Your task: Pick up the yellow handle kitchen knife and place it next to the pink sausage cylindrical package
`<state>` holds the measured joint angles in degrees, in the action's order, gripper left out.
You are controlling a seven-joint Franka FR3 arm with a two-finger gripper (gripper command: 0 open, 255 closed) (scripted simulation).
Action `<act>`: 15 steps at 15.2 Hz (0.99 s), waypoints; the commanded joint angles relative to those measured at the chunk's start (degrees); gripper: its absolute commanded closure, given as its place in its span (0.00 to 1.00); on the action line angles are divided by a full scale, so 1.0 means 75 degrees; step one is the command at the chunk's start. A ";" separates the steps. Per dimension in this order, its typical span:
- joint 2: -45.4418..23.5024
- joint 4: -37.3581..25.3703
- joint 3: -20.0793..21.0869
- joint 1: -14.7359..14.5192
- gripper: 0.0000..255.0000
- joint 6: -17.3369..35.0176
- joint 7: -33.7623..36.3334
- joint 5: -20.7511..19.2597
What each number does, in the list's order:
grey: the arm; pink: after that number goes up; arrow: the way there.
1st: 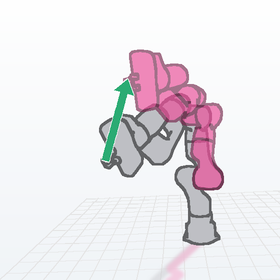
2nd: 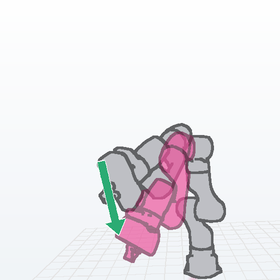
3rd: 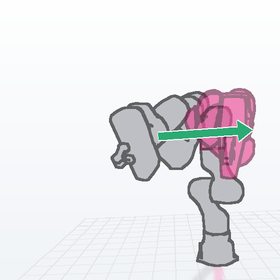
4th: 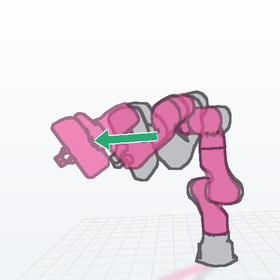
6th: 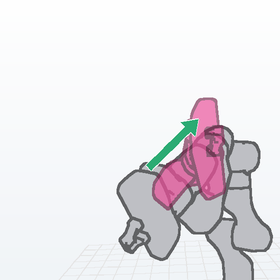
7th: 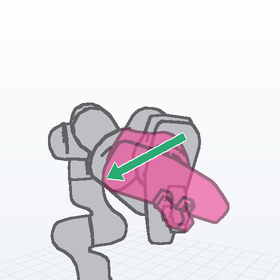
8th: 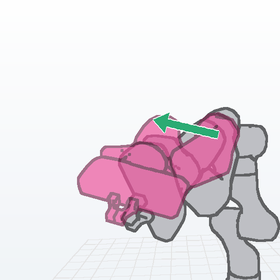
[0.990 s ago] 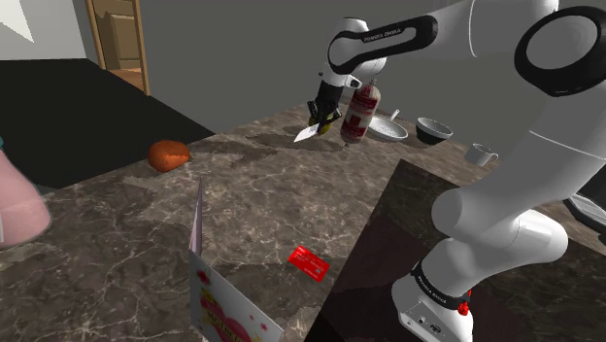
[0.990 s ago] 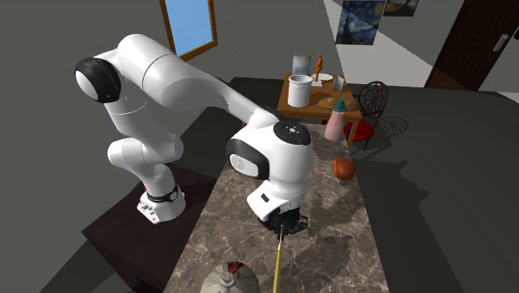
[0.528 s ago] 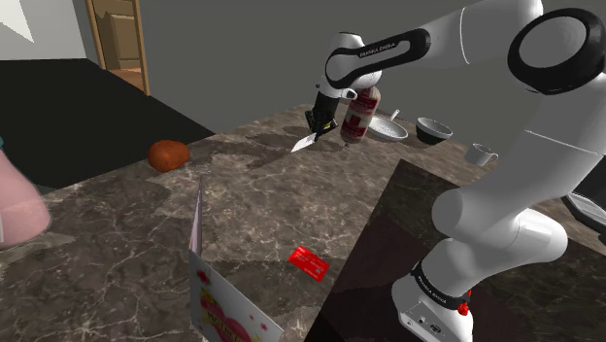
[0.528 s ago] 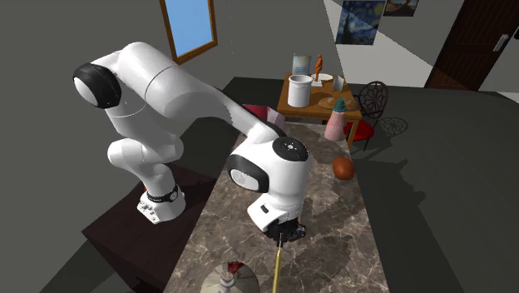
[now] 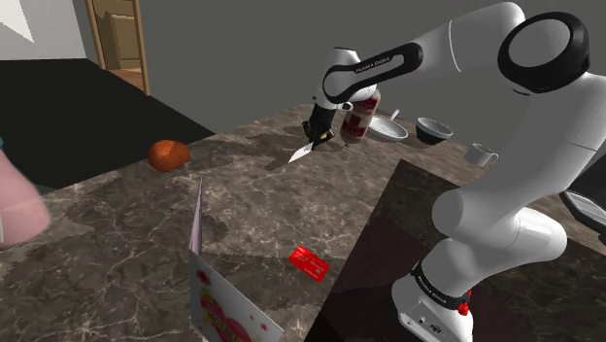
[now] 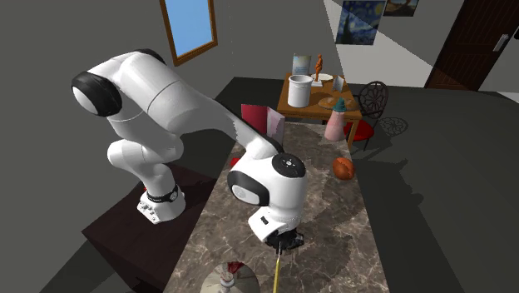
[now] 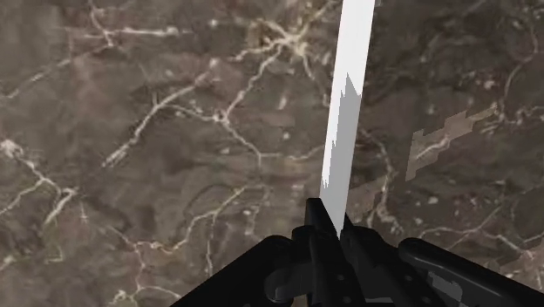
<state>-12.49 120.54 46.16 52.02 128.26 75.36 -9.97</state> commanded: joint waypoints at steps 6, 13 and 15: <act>-0.0043 0.0010 -0.0016 -0.0016 1.00 0.0042 0.0027 -0.0043; -0.0044 0.0011 -0.0017 -0.0017 0.00 0.0043 0.0028 -0.0044; 0.0310 -0.0191 0.0113 0.0118 0.00 -0.0397 -0.0212 0.0306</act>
<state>-11.16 119.69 46.65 52.59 126.56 74.39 -8.71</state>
